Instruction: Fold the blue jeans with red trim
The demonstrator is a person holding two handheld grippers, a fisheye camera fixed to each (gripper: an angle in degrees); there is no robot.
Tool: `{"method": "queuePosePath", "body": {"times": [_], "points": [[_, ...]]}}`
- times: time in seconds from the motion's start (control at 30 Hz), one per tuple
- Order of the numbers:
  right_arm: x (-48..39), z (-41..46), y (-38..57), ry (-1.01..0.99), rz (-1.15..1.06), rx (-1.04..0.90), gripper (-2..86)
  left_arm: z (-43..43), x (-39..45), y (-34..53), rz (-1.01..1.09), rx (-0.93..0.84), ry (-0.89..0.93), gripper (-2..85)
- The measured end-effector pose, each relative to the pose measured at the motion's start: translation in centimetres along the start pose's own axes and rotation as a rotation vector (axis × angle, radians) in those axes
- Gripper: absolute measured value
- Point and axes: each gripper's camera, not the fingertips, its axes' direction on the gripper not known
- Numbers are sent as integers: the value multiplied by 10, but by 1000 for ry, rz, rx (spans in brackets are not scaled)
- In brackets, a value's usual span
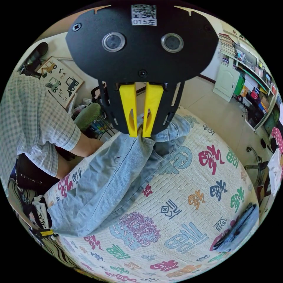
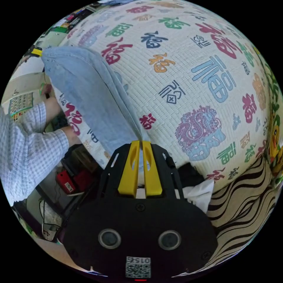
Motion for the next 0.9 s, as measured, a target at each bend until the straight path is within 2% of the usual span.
{"method": "queuePosePath", "body": {"times": [0.1, 0.2, 0.33, 0.43, 0.6, 0.73, 0.8, 0.9], "points": [[-22, -13, 40, -16, 20, 44, 4, 8, 16, 17, -53, 33, 1, 11], [-39, -14, 59, 92, 49, 71, 10, 18, 27, 23, -107, 76, -28, 11], [-19, 1, 36, 156, 53, 19, 43, 24, 20, -5, -157, 113, -78, 10], [5, 8, 16, 117, 76, -18, 61, 26, 17, -31, -135, 106, -133, 11], [16, 21, -10, 215, 3, -80, 75, 34, 24, -45, -112, 100, -147, 11], [23, 43, -20, 90, -47, -185, 23, 37, 26, -45, -130, 105, -120, 12], [20, 37, -7, 112, -28, -138, 9, 37, 28, -44, -134, 110, -104, 12], [6, 16, 42, 32, 30, 0, 0, 39, 36, -32, -169, 140, -62, 14]]}}
